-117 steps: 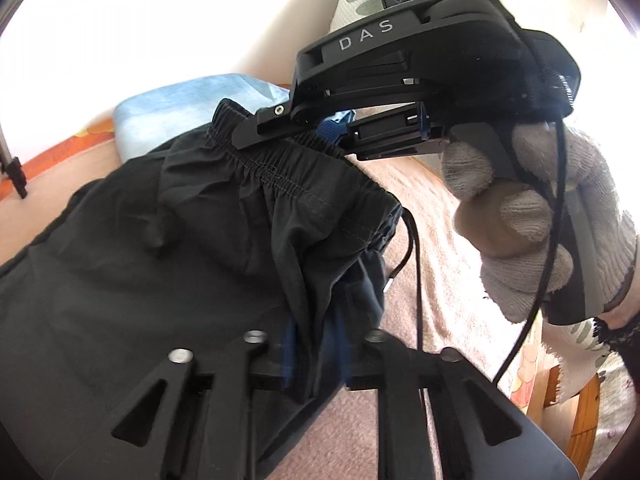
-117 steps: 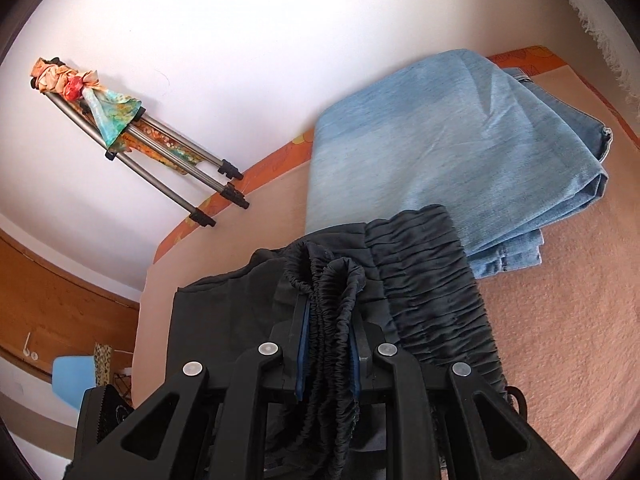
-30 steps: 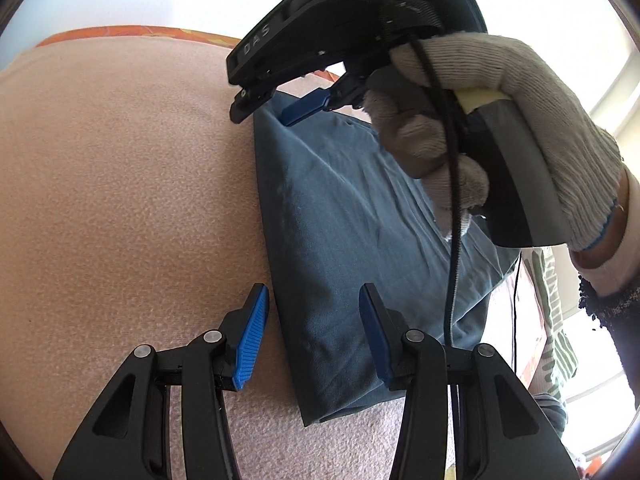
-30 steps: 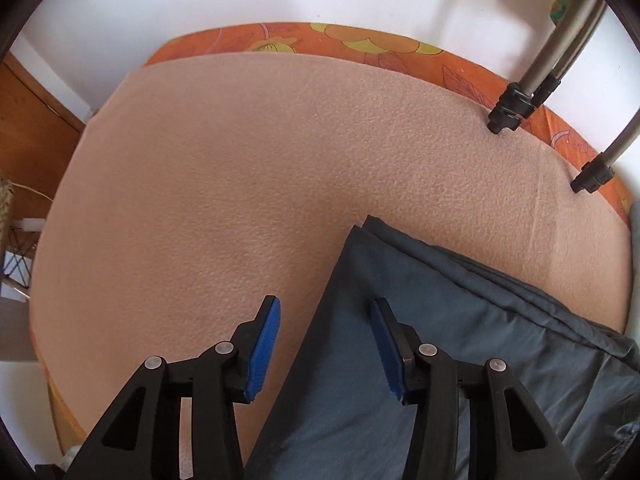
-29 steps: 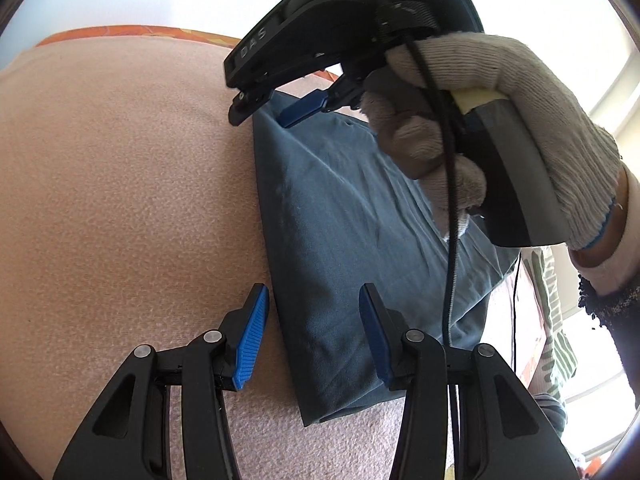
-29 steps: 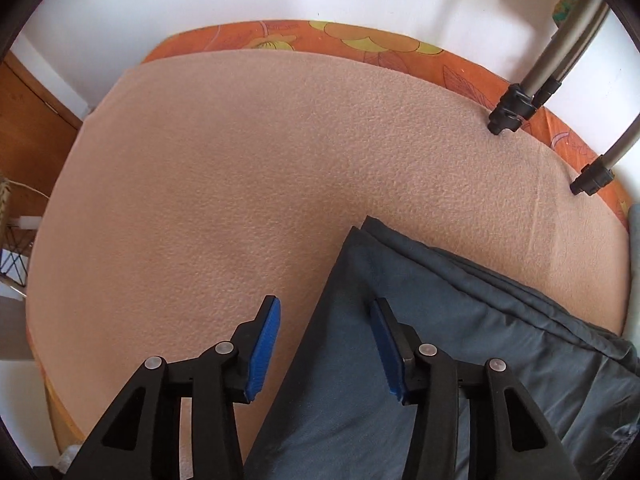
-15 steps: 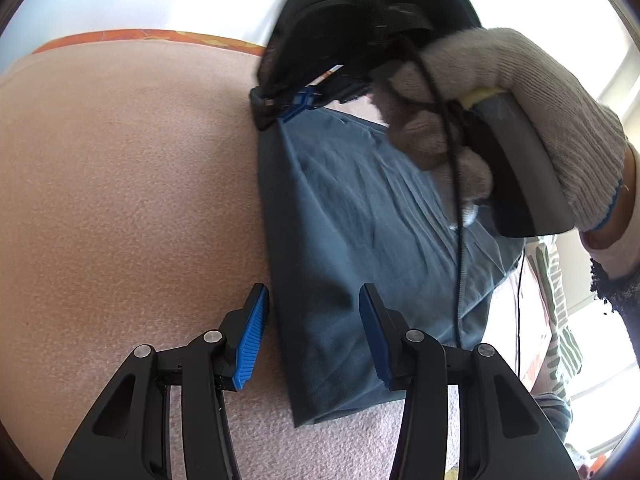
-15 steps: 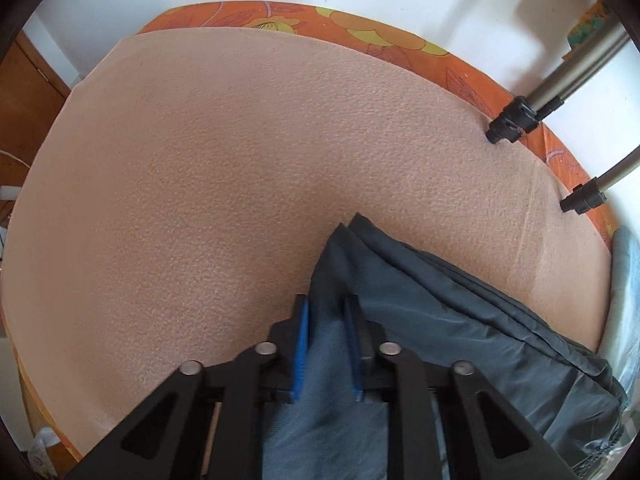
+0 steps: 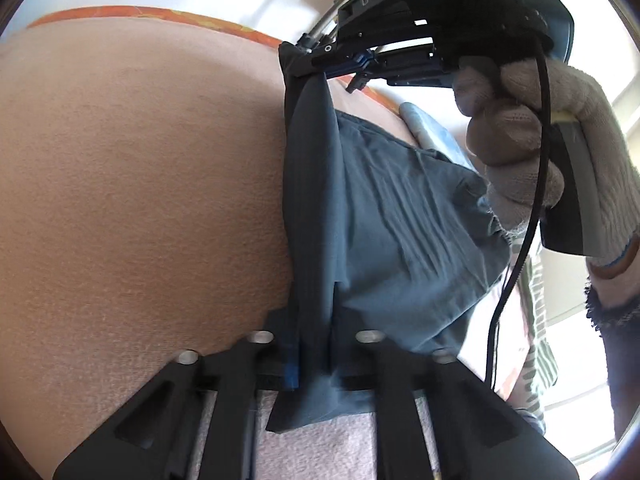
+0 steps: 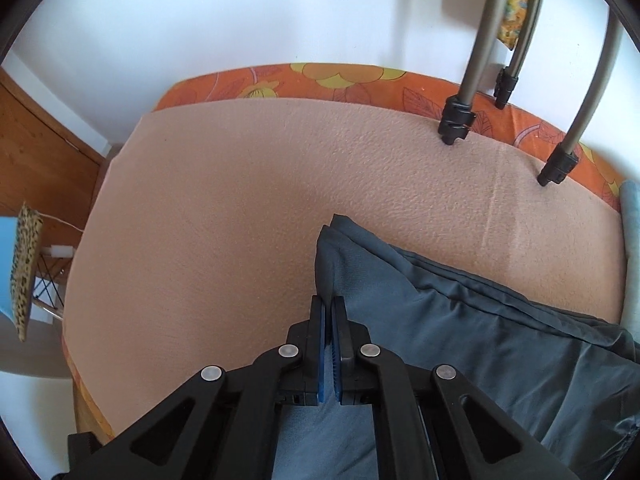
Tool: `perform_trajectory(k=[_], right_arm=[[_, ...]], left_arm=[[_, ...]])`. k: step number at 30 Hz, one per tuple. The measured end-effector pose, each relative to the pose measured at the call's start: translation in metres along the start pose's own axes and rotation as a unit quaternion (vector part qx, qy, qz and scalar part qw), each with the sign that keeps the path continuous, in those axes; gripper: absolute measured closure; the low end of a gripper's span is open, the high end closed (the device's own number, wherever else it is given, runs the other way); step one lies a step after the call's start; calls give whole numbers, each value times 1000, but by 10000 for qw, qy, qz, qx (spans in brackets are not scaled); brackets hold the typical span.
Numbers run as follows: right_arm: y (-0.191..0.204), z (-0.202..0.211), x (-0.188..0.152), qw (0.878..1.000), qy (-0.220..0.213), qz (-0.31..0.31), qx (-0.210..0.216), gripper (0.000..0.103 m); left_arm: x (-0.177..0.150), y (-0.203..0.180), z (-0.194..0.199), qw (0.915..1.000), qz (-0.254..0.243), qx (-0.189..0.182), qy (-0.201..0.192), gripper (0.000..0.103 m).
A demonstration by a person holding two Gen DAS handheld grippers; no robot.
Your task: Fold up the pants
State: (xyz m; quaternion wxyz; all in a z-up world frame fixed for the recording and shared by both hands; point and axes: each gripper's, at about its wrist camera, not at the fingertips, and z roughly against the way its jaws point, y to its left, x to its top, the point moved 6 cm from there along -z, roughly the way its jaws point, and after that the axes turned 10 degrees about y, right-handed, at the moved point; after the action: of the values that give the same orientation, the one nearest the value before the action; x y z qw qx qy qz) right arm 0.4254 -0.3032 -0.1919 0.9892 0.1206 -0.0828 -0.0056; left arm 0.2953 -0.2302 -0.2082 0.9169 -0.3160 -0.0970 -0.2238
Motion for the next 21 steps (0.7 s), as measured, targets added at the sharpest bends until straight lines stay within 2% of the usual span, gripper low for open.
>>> perform_trajectory(k=[9, 14, 21], right_arm=[[-15, 38, -16, 9969, -415, -139, 658, 103], [-36, 65, -22, 9917, -660, -332, 1049, 103], [-73, 100, -32, 9848, -1022, -572, 1281, 103]], left_arm=[[10, -65, 26, 9959, -831, -220, -281, 98], [16, -102, 29, 9921, -1183, -309, -265, 98], [31, -152, 19, 9869, -1540, -465, -146, 98]])
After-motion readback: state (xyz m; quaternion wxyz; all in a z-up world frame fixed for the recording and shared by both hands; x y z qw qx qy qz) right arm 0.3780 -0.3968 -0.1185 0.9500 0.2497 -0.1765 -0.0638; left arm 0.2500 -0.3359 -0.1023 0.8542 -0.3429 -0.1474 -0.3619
